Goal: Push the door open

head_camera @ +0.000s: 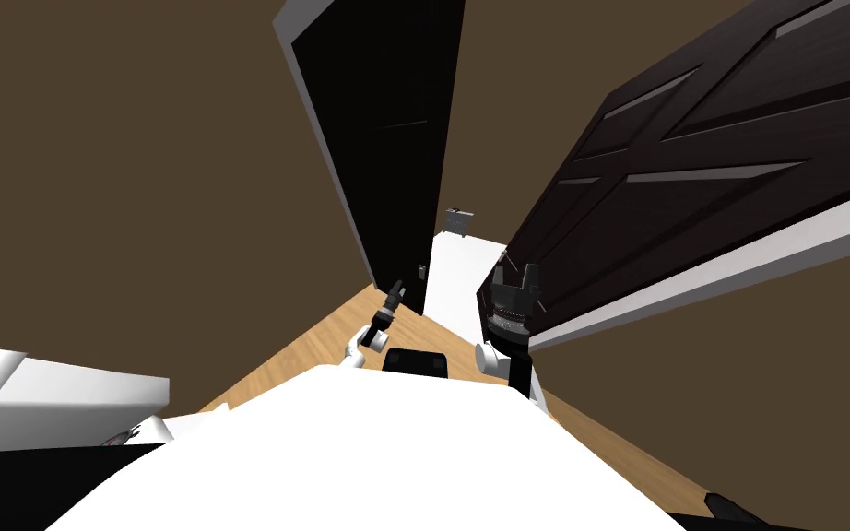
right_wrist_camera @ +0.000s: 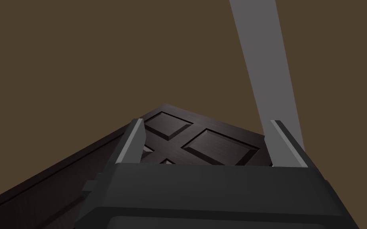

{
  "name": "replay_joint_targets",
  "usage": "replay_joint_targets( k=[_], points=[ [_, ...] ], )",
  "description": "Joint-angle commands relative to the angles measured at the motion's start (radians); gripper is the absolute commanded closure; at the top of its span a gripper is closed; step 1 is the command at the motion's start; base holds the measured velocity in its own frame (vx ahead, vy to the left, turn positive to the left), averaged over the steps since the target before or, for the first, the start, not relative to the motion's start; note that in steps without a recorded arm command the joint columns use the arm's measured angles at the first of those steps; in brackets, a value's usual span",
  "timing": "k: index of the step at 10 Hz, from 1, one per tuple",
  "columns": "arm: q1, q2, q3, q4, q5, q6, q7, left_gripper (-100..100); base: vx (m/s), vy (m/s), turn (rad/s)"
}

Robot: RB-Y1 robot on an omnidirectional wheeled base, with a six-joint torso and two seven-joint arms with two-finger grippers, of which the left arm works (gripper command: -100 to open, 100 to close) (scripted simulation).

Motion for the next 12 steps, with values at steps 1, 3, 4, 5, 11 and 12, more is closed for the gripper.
replay_joint_targets(
  k=[1, 3, 4, 5, 11, 12],
  points=[
    [-0.018, -0.003, 0.000, 0.039, 0.000, -0.009, -0.001, -100, 0.048, 0.006, -0.005],
    [-0.045, -0.003, -0.011, 0.110, -0.003, -0.018, 0.004, -100, 0.066, 0.010, -0.018],
    [-0.045, -0.003, -0.011, 0.113, -0.003, -0.018, 0.004, -100, 0.058, 0.021, -0.004],
    [-0.058, -0.003, -0.016, 0.147, -0.005, -0.022, 0.006, -100, 0.057, 0.013, -0.008],
    [-0.116, -0.005, -0.039, 0.303, -0.012, -0.041, 0.016, -100, 0.078, 0.017, -0.013],
    [-0.127, -0.006, -0.044, 0.330, -0.013, -0.045, 0.018, -100, 0.096, 0.006, -0.014]
  ],
)
